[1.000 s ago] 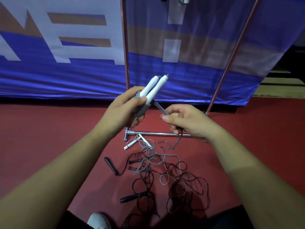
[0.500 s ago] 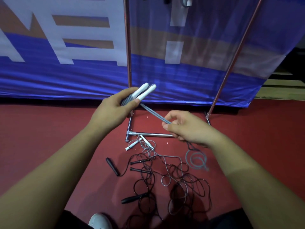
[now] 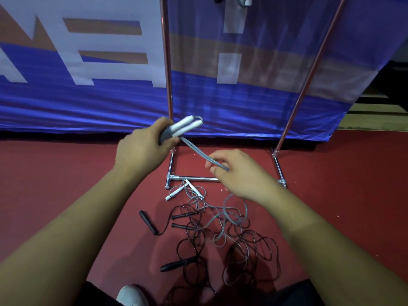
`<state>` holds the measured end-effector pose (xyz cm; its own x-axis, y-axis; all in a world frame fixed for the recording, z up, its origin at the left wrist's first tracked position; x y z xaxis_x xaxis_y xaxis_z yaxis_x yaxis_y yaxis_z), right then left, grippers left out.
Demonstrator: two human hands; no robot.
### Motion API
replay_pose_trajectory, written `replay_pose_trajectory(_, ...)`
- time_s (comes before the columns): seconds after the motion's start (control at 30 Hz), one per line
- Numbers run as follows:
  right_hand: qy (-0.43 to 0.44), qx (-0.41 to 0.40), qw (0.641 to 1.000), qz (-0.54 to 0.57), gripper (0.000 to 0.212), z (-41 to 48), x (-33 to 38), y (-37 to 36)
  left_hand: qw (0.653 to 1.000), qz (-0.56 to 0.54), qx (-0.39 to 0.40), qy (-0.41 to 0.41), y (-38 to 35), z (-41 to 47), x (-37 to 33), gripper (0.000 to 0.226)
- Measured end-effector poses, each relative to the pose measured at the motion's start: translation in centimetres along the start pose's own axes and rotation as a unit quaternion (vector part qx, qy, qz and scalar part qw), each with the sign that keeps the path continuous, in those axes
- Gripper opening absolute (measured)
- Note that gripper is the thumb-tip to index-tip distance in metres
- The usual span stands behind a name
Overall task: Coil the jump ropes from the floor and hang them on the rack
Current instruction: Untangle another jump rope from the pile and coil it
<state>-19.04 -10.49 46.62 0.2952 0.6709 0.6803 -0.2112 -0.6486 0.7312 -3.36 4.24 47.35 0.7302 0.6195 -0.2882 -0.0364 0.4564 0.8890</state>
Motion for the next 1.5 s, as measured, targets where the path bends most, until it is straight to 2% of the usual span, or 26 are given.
replay_pose_trajectory(0.13,-0.058,-0.027,0.991,0.114,0.009,0.6,-0.3,-0.5,0.999,0.026,-0.021,0.014,-0.2,0.0,1.1,0.037)
replay_pose_trajectory(0.27,-0.043,0.022,0.988,0.150,0.013,0.5,0.1,-1.1,0.992,0.088,0.089,-0.025,-4.2,-1.2,-0.3,0.039)
replay_pose_trajectory(0.4,-0.059,-0.019,0.975,0.212,0.016,0.9,-1.4,1.2,0.968,0.121,0.193,-0.106,-7.2,-3.1,-3.6,0.051)
replay_pose_trajectory(0.5,-0.064,-0.024,0.980,0.185,0.017,0.9,-2.5,2.5,0.955,0.128,0.219,-0.154,-8.0,-4.2,-5.4,0.070)
replay_pose_trajectory(0.6,-0.065,-0.056,0.987,0.137,0.017,1.0,-3.3,4.0,0.958,0.103,0.193,-0.186,-7.6,-4.3,-6.4,0.065)
replay_pose_trajectory(0.7,-0.068,-0.099,0.979,0.162,0.015,1.3,-4.7,5.6,0.957,-0.026,0.217,-0.189,-6.3,-3.7,-6.1,0.042)
replay_pose_trajectory(0.77,-0.057,-0.101,0.976,0.182,0.012,1.5,-5.4,5.9,0.932,-0.178,0.260,-0.180,-5.5,-4.0,-6.3,0.025)
replay_pose_trajectory(0.83,-0.043,-0.079,0.977,0.195,0.008,1.8,-5.8,5.6,0.866,-0.403,0.271,-0.122,-4.8,-4.3,-6.9,0.016)
replay_pose_trajectory(0.9,-0.032,-0.046,0.980,0.192,0.002,2.0,-6.0,5.1,0.806,-0.545,0.227,-0.050,-4.4,-4.0,-7.1,0.017)
replay_pose_trajectory(0.97,-0.029,0.004,0.982,0.184,0.001,2.0,-6.1,4.6,0.777,-0.606,0.174,0.014,-4.2,-3.2,-6.7,0.028)
replay_pose_trajectory(1.07,-0.036,0.071,0.978,0.193,0.015,1.8,-5.9,3.7,0.733,-0.662,0.135,0.075,-4.0,-2.4,-5.9,0.031)
replay_pose_trajectory(1.17,-0.055,0.052,0.977,0.201,0.005,1.6,-5.9,3.5,0.692,-0.705,0.127,0.092,-3.9,-2.2,-5.4,0.040)
replay_pose_trajectory(1.2,-0.071,0.046,0.971,0.222,0.002,1.6,-6.0,3.5,0.697,-0.699,0.125,0.103,-3.9,-2.1,-5.1,0.039)
replay_pose_trajectory(1.33,-0.136,0.048,0.946,0.291,0.006,1.6,-6.4,3.9,0.750,-0.639,0.125,0.116,-3.5,-1.7,-3.9,0.024)
replay_pose_trajectory(1.43,-0.148,0.075,0.947,0.276,0.004,1.1,-6.2,4.1,0.767,-0.614,0.122,0.140,-3.5,-1.5,-3.2,0.016)
replay_pose_trajectory(1.5,-0.146,0.094,0.961,0.216,0.003,0.8,-6.1,4.1,0.783,-0.589,0.126,0.155,-3.5,-1.3,-2.9,0.019)
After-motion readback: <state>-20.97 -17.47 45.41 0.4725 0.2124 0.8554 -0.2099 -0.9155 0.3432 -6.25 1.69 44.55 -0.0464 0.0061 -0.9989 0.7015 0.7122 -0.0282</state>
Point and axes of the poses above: each hand's wrist, its own z-axis towards the middle knuckle, its own y-axis out of the back of the hand, x = y × z, the point moved 4 cm from there along z, towards the middle knuckle, and after that the axes turned 6 degrees about -y, right-handed, at the moved point
